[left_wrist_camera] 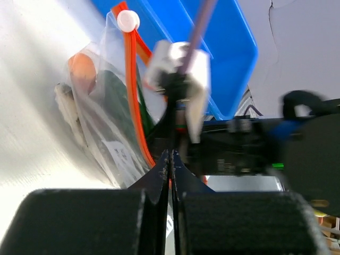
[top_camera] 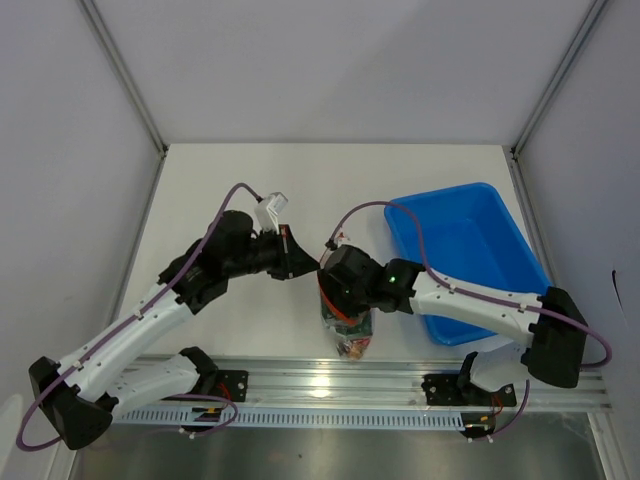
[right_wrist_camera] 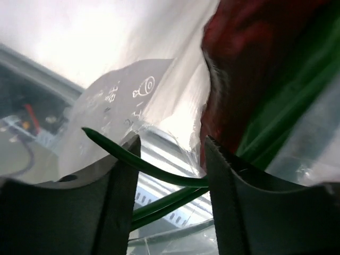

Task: Place the food in the zip-top bag and seal the zipper
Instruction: Adjust the zipper food storage bag at the center of the board.

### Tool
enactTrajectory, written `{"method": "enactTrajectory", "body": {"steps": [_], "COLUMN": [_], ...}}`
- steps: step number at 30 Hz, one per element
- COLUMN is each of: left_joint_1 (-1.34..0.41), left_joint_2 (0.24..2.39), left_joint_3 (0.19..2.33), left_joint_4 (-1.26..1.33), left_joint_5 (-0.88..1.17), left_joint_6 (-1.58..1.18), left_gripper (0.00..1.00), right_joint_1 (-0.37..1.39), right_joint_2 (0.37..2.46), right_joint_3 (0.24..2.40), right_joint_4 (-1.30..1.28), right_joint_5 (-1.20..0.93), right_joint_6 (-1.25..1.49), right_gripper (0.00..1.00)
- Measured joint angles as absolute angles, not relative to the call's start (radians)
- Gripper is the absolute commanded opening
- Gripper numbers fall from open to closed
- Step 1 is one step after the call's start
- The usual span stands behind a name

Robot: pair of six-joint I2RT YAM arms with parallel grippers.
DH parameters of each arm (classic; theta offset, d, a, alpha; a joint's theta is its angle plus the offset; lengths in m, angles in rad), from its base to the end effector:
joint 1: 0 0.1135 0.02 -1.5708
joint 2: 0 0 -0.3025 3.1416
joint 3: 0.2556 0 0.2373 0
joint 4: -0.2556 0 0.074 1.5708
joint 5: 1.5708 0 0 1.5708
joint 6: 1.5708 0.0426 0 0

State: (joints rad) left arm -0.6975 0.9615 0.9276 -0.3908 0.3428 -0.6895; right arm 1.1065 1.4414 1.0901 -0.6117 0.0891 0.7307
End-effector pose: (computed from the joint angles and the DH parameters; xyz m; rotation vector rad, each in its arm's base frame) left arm 0.1306 -0.1281 0.3667 0.2519 2.1759 -1.1877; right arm 0.1304 0.2519 0.2952 -0.4574 2.6034 0.5873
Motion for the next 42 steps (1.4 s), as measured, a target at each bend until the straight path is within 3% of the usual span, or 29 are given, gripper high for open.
{"method": "enactTrajectory", "body": {"steps": [3,6,10,13,21,26,29,32,37,42], "left_joint_1": [-0.698,-0.698,-0.698,-0.698,-0.698,-0.698,-0.699,-0.704,-0.712,-0.712], "left_joint_2": [0.962,0.969,1.005,1.021,1.061,1.094,1.117,1.135,1.153,1.153], "left_joint_3": [0.928,0.931,0.937,0.937,0.939,0.943,0.946,0.947,0.948,0.948], "left_joint_4": [-0.392,-0.418,-0.444,-0.455,-0.464,-0.452,-0.445,-0.433,-0.424,-0.402], "left_joint_5": [0.327,0.309,0.309,0.31,0.315,0.328,0.343,0.353,0.378,0.402], "left_joint_6": [-0.687,-0.672,-0.655,-0.653,-0.653,-0.653,-0.654,-0.654,-0.656,-0.654], "left_gripper": [0.03,0.14,0.39,0.49,0.51,0.5,0.43,0.33,0.02,0.01], "right_joint_1": [1.106,1.106,1.106,1.106,1.106,1.106,1.106,1.106,1.106,1.106], "right_joint_2": [1.391,1.376,1.38,1.382,1.381,1.378,1.377,1.375,1.369,1.369], "right_joint_3": [1.108,1.113,1.113,1.113,1.11,1.096,1.093,1.093,1.096,1.144], "right_joint_4": [-0.64,-0.647,-0.654,-0.654,-0.653,-0.645,-0.643,-0.637,-0.639,-0.682], "right_joint_5": [0.092,0.093,0.091,0.09,0.089,0.082,0.078,0.076,0.076,0.103], "right_joint_6": [0.725,0.724,0.724,0.724,0.721,0.721,0.721,0.721,0.71,0.694], "right_gripper": [0.6,0.61,0.62,0.62,0.61,0.61,0.61,0.62,0.7,0.76]}}
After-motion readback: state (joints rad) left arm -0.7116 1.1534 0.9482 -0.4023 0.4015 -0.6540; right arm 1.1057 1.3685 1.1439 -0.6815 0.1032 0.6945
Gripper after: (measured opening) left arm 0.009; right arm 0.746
